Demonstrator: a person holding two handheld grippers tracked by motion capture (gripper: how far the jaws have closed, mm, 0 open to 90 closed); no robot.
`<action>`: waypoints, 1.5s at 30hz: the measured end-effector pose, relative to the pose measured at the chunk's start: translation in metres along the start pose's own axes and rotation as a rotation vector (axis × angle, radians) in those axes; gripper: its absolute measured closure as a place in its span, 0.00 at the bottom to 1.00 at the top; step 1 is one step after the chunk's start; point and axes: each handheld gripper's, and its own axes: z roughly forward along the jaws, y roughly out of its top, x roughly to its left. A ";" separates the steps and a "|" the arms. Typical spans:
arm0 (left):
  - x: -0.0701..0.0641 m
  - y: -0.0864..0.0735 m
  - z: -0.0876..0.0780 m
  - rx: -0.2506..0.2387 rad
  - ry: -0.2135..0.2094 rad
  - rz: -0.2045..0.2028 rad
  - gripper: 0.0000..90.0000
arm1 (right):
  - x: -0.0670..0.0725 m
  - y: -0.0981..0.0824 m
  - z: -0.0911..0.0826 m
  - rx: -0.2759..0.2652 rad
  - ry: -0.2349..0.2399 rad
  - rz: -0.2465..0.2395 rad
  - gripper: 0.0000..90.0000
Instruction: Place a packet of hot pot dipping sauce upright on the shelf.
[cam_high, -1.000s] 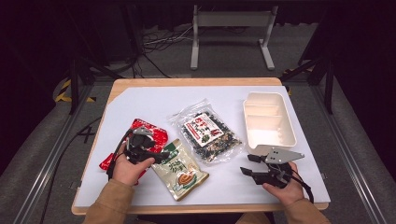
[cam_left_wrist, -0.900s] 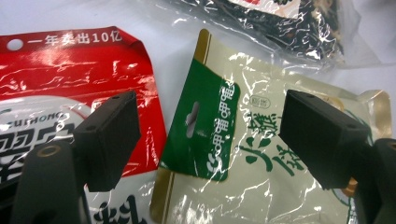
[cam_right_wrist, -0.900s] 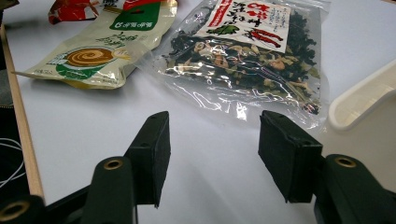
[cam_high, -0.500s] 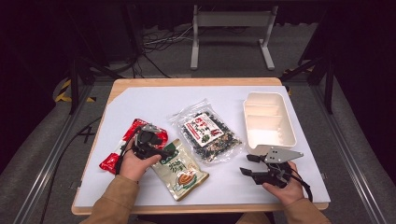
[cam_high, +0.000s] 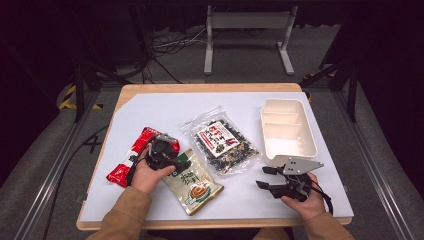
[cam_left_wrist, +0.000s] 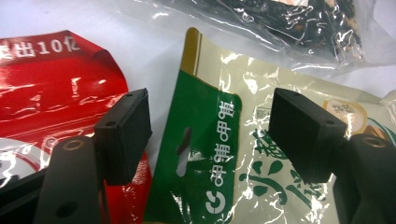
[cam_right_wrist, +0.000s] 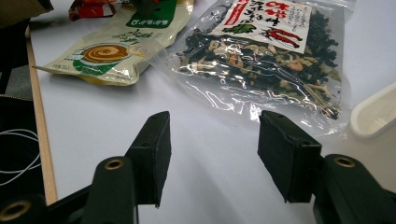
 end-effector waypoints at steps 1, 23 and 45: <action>0.000 0.000 -0.001 0.000 -0.005 0.007 0.34 | 0.000 0.000 0.000 -0.001 0.005 -0.001 0.49; -0.010 -0.004 -0.021 -0.036 -0.113 0.001 0.43 | -0.001 0.000 0.001 0.006 0.028 0.003 0.51; -0.012 -0.009 0.000 0.092 0.010 0.039 0.56 | 0.002 0.000 0.003 0.022 0.041 -0.014 0.52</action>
